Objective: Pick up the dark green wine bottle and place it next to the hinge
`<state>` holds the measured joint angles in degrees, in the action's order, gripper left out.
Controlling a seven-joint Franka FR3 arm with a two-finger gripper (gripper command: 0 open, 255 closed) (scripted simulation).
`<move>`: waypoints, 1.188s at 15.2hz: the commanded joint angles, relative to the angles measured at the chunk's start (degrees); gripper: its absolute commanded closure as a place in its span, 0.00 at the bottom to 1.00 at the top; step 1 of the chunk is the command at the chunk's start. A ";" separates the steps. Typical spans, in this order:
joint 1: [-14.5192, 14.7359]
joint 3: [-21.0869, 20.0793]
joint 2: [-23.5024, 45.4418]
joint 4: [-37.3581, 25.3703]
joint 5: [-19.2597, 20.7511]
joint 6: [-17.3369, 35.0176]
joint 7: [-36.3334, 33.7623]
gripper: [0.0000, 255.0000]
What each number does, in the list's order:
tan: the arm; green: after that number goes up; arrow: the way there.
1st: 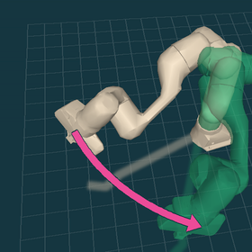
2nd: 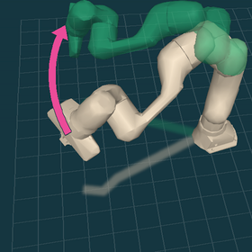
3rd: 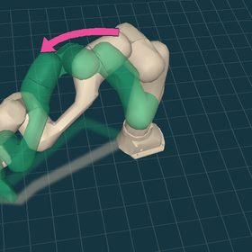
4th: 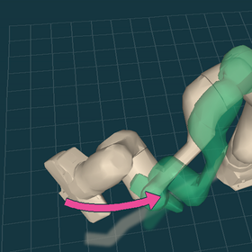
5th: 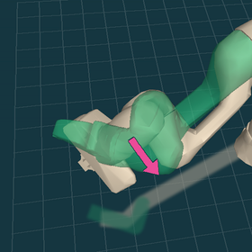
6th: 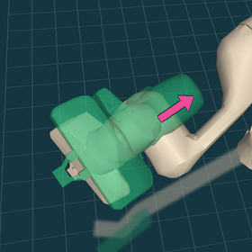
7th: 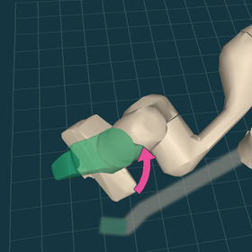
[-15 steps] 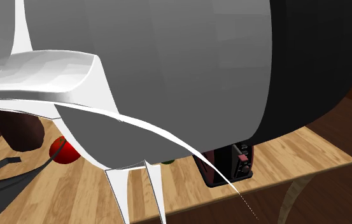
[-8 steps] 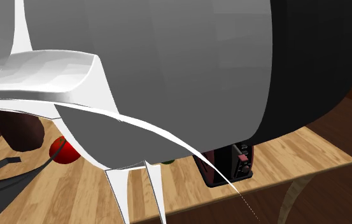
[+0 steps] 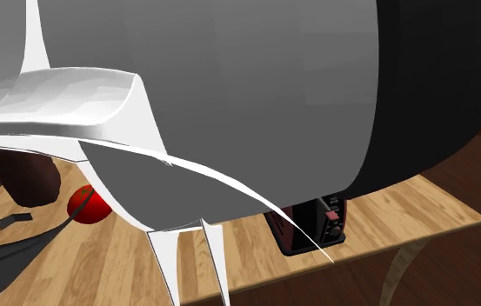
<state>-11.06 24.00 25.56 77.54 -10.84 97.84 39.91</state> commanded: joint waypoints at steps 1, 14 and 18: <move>-0.12 0.03 0.00 -1.59 0.03 -1.55 -0.16 1.00; -2.29 0.04 2.37 -15.46 -0.74 -13.00 -0.59 1.00; -3.56 -0.10 4.20 -21.63 -1.42 -17.31 -0.75 1.00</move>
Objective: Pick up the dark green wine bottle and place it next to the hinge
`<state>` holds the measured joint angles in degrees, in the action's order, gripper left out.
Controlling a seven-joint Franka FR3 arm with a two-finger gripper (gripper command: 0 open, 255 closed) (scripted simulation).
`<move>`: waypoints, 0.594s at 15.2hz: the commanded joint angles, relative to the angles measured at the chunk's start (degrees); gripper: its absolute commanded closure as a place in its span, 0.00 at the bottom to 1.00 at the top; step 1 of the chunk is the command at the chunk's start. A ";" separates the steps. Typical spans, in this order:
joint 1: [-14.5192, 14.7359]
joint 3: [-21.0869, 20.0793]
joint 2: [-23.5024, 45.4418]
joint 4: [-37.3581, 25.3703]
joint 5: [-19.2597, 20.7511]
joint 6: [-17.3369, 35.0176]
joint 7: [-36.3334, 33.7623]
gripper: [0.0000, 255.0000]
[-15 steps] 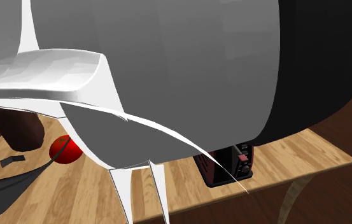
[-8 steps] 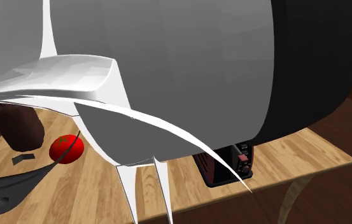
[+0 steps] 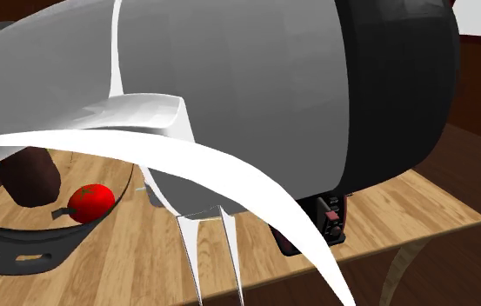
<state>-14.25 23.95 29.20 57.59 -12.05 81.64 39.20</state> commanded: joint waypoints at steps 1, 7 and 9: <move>-0.77 -0.10 1.16 -3.48 -0.44 -2.29 -0.09 1.00; 1.61 -0.23 -1.09 -2.52 0.29 -3.44 -2.31 1.00; 4.96 -0.37 -4.75 3.09 1.63 -1.30 -4.58 1.00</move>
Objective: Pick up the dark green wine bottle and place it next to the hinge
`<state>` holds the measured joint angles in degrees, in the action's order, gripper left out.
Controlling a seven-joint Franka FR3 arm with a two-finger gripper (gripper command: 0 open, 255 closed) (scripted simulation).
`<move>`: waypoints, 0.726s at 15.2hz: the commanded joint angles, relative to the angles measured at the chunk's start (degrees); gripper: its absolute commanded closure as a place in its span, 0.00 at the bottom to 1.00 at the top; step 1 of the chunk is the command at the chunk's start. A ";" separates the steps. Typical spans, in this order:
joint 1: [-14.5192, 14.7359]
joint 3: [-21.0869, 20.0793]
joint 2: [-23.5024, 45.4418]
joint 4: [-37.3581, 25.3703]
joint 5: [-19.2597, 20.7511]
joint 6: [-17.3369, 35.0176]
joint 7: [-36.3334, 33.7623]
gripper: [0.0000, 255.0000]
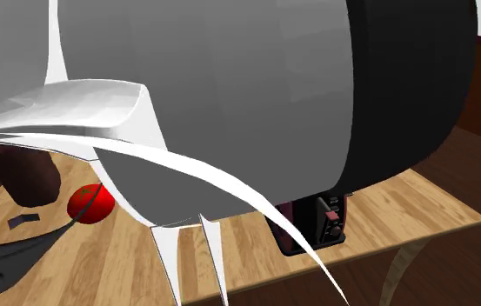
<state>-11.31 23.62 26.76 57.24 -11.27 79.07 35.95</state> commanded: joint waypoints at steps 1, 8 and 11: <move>3.51 -0.22 -3.90 5.77 1.46 2.13 -2.54 1.00; 12.04 -2.68 -12.07 17.04 4.71 6.11 -11.73 1.00; 15.03 -4.09 -14.34 19.96 5.59 7.11 -15.82 1.00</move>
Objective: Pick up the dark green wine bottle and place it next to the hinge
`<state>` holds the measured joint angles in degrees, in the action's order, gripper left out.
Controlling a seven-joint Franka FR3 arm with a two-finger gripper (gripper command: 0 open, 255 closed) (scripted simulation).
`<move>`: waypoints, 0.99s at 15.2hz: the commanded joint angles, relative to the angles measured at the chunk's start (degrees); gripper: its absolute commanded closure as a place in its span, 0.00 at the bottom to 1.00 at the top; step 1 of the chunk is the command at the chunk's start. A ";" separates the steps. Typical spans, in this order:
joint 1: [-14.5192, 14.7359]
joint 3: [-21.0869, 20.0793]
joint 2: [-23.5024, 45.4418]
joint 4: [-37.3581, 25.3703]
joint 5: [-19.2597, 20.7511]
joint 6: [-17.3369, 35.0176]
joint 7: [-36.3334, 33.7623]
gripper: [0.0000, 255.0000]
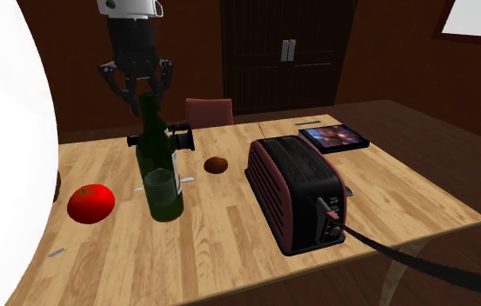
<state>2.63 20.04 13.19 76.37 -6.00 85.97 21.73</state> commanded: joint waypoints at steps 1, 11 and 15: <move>2.03 -1.01 -1.38 1.60 0.54 0.48 -2.96 1.00; 10.32 -6.33 -3.80 4.52 1.58 1.79 -16.30 1.00; 13.34 -8.40 -2.98 3.36 1.55 1.72 -21.41 1.00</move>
<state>14.76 12.39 10.88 78.85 -4.66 87.31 2.28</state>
